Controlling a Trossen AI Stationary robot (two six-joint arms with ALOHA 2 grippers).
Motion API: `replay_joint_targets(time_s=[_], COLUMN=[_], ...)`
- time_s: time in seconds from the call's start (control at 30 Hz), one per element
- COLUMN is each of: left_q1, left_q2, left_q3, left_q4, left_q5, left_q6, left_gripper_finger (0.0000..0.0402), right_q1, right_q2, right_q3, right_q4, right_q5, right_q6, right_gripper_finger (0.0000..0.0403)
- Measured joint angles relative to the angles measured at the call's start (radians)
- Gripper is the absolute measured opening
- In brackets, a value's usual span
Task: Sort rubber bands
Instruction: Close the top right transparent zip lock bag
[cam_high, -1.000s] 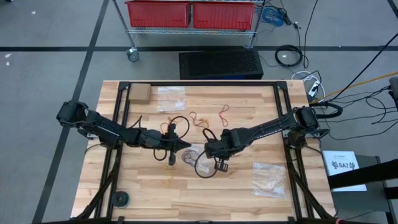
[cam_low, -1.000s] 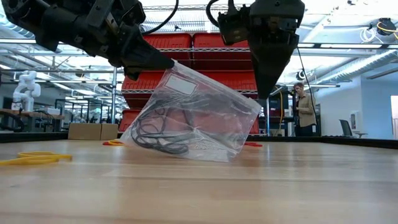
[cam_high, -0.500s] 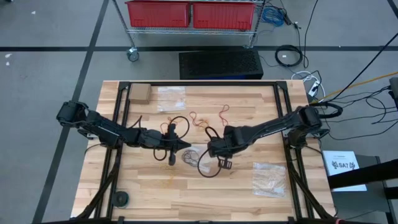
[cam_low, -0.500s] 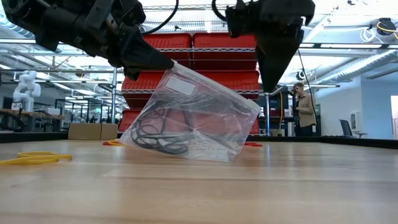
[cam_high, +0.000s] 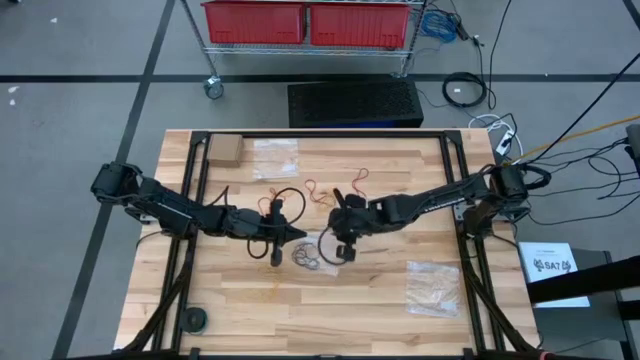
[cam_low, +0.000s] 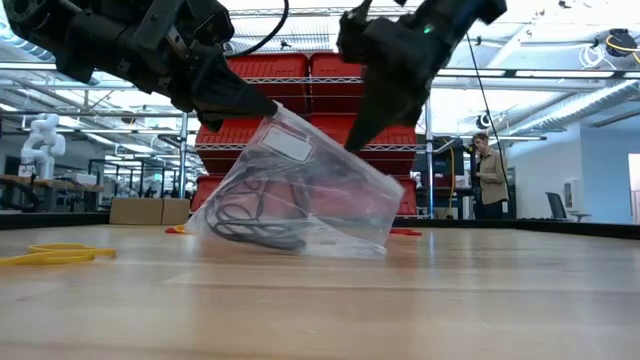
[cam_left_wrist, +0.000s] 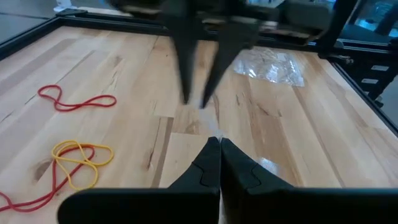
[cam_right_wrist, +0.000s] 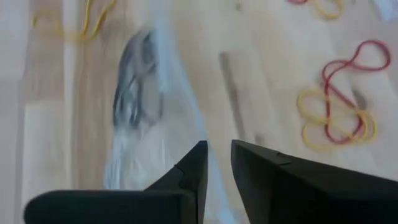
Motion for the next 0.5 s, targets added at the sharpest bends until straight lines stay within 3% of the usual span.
replay_joint_targets(time_s=[0.07, 0.3, 0.5], left_q1=[0.000, 0.000, 0.000], left_q2=[0.000, 0.000, 0.000], left_q3=[0.000, 0.000, 0.000], left_q4=[0.000, -0.003, -0.002], left_q5=[0.001, 0.004, 0.005], left_q6=[0.000, 0.001, 0.001], left_gripper_finger=[0.0000, 0.0000, 0.0000], right_q1=[-0.022, -0.057, -0.059], right_q2=[0.000, 0.000, 0.036], right_q3=[-0.014, -0.018, -0.018], right_q4=[0.052, 0.143, 0.145], right_q5=[-0.018, -0.244, -0.253], right_q6=[0.008, -0.002, -0.003], right_gripper_finger=[0.0080, 0.0161, 0.0186])
